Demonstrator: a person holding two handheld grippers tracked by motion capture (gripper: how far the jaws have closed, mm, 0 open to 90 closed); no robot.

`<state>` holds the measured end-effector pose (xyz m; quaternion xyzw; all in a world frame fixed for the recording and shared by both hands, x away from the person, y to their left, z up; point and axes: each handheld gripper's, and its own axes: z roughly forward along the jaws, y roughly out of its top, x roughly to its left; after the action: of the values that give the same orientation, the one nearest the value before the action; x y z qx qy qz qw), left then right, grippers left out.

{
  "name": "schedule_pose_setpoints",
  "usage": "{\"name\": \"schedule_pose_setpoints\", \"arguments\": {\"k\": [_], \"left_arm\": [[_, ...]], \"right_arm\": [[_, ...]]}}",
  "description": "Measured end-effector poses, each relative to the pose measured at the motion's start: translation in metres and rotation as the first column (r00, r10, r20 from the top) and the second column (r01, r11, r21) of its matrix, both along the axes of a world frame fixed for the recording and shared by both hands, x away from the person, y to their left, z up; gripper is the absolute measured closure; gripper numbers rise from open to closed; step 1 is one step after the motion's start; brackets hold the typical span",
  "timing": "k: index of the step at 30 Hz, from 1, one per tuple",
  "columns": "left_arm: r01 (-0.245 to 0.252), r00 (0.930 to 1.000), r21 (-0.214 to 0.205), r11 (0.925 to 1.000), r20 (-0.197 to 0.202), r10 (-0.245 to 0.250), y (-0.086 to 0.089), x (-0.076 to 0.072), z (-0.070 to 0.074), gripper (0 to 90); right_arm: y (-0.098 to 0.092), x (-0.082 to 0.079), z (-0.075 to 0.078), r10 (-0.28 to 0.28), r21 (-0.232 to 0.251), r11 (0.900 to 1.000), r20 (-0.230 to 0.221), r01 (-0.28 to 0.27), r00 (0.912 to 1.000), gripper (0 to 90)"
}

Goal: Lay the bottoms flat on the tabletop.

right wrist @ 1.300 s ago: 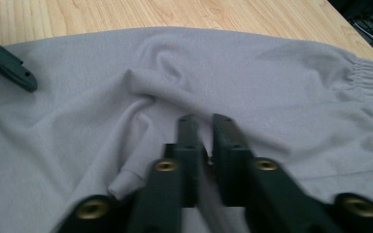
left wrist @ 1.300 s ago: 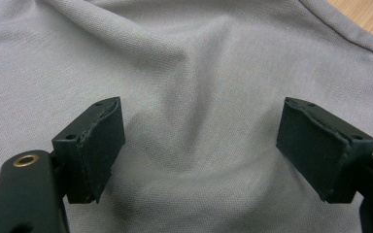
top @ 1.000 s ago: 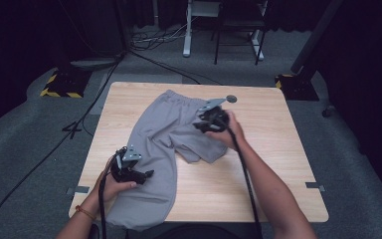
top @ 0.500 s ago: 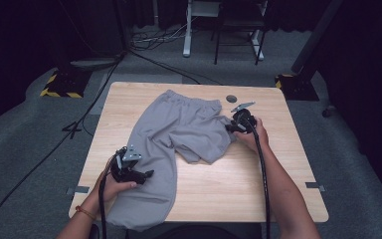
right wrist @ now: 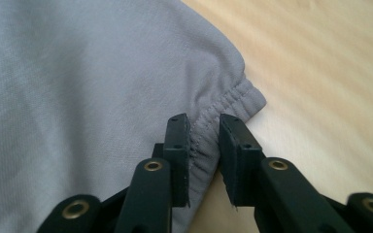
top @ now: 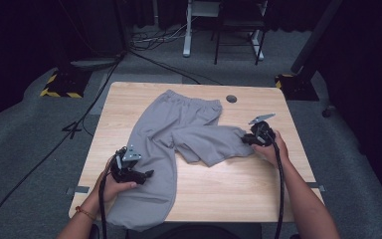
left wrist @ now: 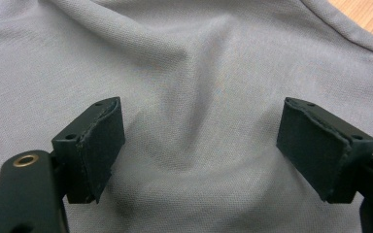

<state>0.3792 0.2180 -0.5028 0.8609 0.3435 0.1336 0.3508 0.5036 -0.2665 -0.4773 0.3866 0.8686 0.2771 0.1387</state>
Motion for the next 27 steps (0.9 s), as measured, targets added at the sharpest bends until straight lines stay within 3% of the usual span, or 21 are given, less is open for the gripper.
{"name": "schedule_pose_setpoints", "arguments": {"k": [6,9,12,18,22,27], "left_arm": [[0.000,1.0000,0.000,1.0000,0.000,0.000,0.000,0.000,0.000,17.7],[-0.001,1.0000,0.000,1.0000,0.000,0.001,0.000,0.000,0.000,17.6],[-0.003,1.0000,0.001,1.0000,0.001,0.003,0.000,0.000,0.000,17.6],[-0.006,1.0000,0.004,1.0000,0.000,0.006,0.000,0.000,0.000,17.6],[-0.007,1.0000,0.002,1.0000,-0.001,0.007,0.000,0.000,0.000,17.6],[-0.009,1.0000,0.001,1.0000,-0.001,0.009,-0.001,0.000,0.000,17.6]], "right_arm": [[-0.019,-0.047,0.001,0.007,-0.017,0.9998,-0.012,-0.007,0.9999,69.9],[-0.025,-0.071,0.001,0.022,-0.001,0.9998,-0.019,-0.022,0.9996,68.4],[-0.027,-0.095,0.000,0.044,0.025,0.9988,-0.037,-0.043,0.9984,67.8],[-0.019,-0.143,0.001,0.114,0.008,0.9935,-0.035,-0.113,0.9929,71.6],[-0.005,-0.164,0.002,0.205,0.020,0.9787,-0.060,-0.204,0.9768,68.0],[0.014,-0.176,0.012,0.295,0.022,0.9553,-0.012,-0.295,0.9553,55.5]]}}
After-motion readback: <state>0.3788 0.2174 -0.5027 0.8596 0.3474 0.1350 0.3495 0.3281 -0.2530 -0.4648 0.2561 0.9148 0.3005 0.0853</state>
